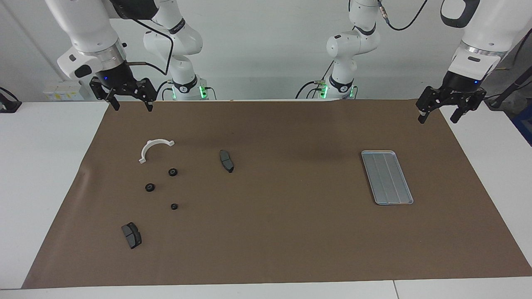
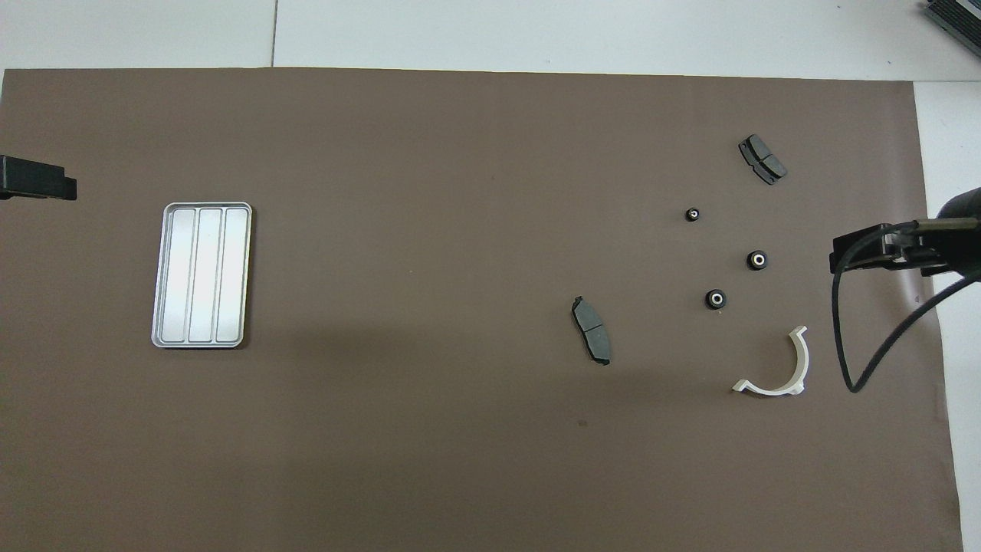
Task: Pick bearing gear from pile to tray
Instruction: 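Reach the right gripper toward the black bearing nearest the robot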
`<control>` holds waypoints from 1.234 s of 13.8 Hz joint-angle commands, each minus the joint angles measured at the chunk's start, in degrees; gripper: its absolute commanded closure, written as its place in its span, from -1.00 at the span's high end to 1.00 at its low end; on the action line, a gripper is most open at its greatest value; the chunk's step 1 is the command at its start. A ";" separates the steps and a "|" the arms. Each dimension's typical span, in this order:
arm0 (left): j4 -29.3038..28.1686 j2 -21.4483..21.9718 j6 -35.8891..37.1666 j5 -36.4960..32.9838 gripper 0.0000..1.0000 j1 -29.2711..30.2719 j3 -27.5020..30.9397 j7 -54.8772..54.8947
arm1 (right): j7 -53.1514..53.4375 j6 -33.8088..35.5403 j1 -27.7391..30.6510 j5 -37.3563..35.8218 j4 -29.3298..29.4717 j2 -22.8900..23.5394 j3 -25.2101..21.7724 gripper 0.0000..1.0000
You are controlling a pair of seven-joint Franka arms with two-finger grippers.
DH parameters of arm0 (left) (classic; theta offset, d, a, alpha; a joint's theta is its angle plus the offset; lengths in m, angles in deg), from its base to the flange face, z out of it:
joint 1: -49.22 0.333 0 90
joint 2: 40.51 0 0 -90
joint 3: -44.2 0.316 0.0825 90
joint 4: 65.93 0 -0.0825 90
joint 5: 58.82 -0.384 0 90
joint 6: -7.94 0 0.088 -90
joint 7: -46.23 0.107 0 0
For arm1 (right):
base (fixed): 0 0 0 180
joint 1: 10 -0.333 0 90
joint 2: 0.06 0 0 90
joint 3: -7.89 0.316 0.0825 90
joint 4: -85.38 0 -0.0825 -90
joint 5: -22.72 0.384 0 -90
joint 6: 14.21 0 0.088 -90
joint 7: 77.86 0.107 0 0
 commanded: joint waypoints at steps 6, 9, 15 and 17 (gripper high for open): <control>-1.23 1.31 0.45 0.62 1.00 -0.20 0.39 -0.07 | -5.80 -17.61 1.37 0.93 -18.97 -3.65 -0.23 1.00; -1.23 1.31 0.45 0.62 1.00 -0.20 0.39 -0.07 | -5.46 -25.43 1.37 0.93 -26.01 -3.13 -0.23 1.00; -1.23 1.31 0.45 0.62 1.00 -0.20 0.39 -0.15 | -5.80 -37.82 1.45 0.93 -32.96 2.49 -0.23 1.00; -1.23 1.31 0.45 0.62 1.00 -0.20 0.39 -0.07 | -5.80 -40.90 1.37 0.93 -33.41 5.13 -0.23 1.00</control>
